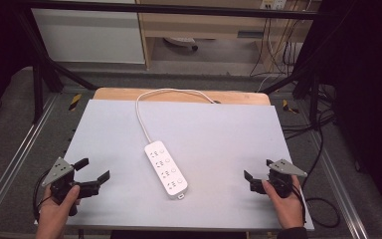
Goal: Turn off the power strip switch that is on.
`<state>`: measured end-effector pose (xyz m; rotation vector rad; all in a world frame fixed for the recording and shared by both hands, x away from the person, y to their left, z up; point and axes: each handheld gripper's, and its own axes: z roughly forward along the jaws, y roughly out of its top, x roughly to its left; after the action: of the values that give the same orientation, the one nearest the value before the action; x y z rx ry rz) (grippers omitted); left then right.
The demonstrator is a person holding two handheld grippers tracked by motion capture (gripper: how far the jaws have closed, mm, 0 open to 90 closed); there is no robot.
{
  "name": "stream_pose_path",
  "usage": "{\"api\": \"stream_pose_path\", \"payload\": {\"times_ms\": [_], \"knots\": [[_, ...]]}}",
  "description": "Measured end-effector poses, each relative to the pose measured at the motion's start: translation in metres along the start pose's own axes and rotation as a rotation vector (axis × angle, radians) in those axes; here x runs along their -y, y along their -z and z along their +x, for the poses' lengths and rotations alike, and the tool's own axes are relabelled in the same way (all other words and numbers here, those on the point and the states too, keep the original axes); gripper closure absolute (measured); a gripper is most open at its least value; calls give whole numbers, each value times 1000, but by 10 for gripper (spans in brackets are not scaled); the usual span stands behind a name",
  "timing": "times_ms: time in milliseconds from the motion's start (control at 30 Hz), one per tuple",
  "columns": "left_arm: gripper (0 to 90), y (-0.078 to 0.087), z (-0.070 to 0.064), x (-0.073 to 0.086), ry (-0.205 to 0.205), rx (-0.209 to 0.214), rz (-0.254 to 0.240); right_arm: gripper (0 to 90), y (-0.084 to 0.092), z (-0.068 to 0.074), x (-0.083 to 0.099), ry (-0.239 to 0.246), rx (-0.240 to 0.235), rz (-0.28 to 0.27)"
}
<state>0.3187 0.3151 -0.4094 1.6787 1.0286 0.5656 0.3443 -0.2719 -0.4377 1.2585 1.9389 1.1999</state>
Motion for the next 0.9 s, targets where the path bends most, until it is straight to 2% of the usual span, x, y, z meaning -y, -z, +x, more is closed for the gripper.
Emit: {"api": "stream_pose_path", "payload": {"times_ms": [267,567,767,900], "knots": [[48,1,0,-1,2,5,-3,52,2,2,-1,8,-10,1],[48,1,0,-2,6,14,-9,33,1,4,-1,15,-1,3],[47,2,-4,-3,-5,37,-16,29,3,6,-2,20,7,-14],[47,1,-7,-4,5,58,-28,28,4,5,-2,7,1,-17]]}}
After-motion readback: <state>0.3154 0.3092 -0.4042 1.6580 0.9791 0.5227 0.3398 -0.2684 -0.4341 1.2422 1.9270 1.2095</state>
